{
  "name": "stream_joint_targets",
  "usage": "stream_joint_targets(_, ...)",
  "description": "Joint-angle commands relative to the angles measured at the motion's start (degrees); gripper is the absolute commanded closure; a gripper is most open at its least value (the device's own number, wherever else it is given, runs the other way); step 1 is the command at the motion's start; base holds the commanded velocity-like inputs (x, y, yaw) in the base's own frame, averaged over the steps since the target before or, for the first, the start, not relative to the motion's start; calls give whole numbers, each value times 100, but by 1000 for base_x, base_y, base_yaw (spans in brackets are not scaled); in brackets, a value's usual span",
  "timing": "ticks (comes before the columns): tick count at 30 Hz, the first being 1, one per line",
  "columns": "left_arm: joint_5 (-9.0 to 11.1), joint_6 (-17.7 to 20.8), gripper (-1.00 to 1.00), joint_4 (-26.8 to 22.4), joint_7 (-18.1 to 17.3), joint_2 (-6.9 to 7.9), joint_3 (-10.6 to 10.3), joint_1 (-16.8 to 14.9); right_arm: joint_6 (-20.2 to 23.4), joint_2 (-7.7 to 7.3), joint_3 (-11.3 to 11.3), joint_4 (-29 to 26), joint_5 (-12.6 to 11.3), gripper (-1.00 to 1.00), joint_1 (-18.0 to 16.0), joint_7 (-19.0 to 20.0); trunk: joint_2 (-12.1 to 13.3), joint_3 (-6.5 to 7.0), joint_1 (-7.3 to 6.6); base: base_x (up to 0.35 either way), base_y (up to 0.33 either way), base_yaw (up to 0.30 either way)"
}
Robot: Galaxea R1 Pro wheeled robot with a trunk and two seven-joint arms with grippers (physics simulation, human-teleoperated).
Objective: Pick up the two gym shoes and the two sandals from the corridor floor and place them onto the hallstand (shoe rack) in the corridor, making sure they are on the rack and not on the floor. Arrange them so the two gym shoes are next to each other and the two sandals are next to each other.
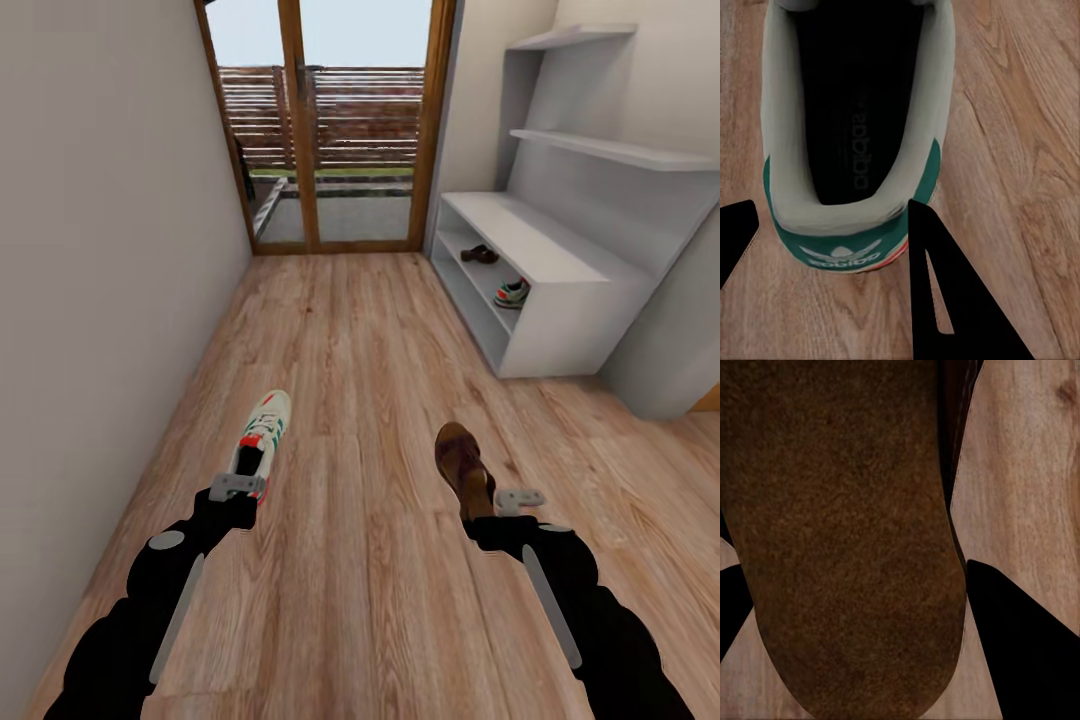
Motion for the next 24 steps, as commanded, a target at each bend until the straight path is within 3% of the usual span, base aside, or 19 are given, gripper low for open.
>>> stream_joint_targets(1,-49,25,100,-7,-37,3,-4,-6,23,-4,3,-5,-42,100,-2,-19,-2,-4,2,324,105,0)
stream_joint_targets(24,-49,25,100,-7,-38,2,-5,-6,20,-4,15,-3,-51,100,-5,-6,-2,-4,2,324,105,0)
